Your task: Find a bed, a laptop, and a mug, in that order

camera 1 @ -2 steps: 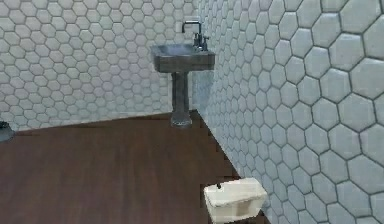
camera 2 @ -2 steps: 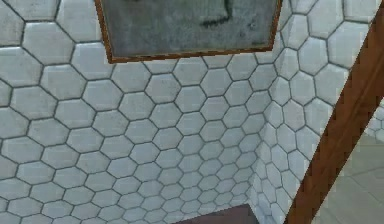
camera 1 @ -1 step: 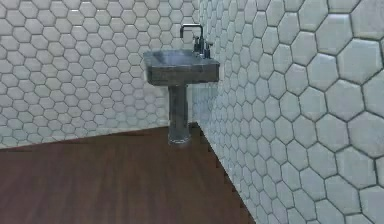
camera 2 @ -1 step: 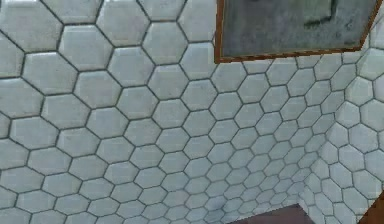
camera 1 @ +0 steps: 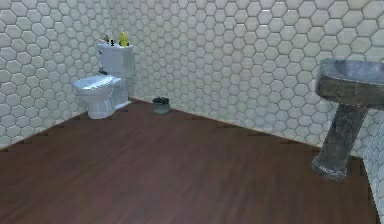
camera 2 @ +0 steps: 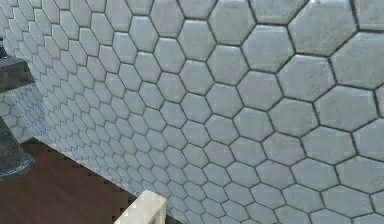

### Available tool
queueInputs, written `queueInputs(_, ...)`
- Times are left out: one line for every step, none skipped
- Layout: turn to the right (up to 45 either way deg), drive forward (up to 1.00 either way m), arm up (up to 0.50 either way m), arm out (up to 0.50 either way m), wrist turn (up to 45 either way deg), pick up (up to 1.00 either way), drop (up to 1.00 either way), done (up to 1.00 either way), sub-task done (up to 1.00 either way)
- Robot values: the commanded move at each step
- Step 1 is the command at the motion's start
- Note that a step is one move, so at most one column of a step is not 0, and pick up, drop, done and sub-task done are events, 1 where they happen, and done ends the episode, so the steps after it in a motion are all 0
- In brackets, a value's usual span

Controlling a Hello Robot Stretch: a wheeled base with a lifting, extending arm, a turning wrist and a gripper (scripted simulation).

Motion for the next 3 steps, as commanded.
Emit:
queueInputs(-15.0, 0.0, 0.0, 0.0, 0.0, 0.0, 0.0, 0.0, 0.0)
queueInputs(0.0, 0.4, 0.0, 0.0, 0.0, 0.0, 0.0, 0.0, 0.0)
queueInputs(-45.0, 0.0, 0.0, 0.0, 0.0, 0.0, 0.0, 0.0, 0.0)
